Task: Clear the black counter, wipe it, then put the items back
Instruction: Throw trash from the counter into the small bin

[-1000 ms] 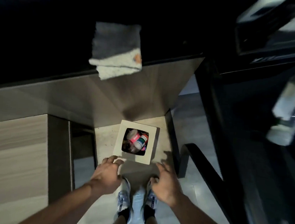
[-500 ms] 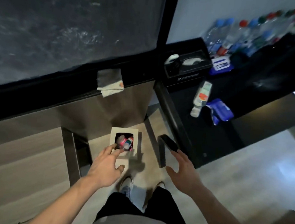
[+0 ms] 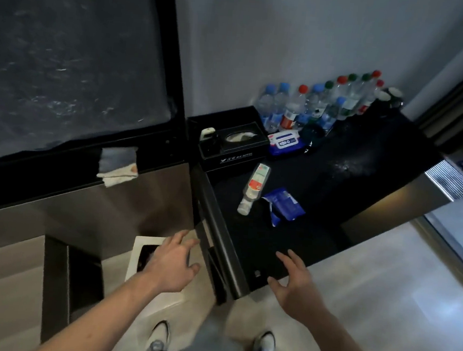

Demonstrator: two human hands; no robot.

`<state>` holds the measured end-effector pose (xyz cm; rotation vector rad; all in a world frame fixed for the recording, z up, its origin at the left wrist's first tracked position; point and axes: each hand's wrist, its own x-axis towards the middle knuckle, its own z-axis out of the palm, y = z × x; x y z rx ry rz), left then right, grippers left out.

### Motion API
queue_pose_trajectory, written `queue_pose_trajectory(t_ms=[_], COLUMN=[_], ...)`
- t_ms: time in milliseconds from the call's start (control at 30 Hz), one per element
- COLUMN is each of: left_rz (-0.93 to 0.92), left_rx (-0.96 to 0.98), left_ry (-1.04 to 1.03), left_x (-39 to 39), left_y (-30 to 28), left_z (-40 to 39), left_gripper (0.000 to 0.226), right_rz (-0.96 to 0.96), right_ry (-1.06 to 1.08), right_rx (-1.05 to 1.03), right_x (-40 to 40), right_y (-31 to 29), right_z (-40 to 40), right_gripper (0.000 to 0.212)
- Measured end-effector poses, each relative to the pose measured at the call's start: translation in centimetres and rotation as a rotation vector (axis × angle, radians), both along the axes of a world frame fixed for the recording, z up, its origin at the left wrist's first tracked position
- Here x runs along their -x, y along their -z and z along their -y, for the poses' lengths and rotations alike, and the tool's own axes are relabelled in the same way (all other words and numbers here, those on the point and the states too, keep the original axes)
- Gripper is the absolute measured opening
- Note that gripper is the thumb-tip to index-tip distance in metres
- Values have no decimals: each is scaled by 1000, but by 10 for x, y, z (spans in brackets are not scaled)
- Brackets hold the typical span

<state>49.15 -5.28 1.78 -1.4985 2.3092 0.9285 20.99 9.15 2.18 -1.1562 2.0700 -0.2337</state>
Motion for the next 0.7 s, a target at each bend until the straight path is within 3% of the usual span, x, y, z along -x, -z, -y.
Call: queue_pose_trajectory(t_ms=[133, 300, 467, 700], left_rz=[-44, -45, -20, 45], left_rx=[-32, -68, -86, -74], left_ry=[-95, -165, -179, -143], left_x=[71, 135, 158, 190], left_y=[1, -3, 3, 20], left_z=[-12, -30, -31, 25], left_gripper=[68, 69, 74, 74], right_rz=[-28, -67, -64, -89], right_ry=[-103, -160, -186, -137], right_rx=[-64, -85, -87, -86], right_x=[66, 122, 147, 175], right_y=[-5, 4, 9, 12], right_z=[-3, 12, 40, 62], right_gripper=[52, 74, 75, 75])
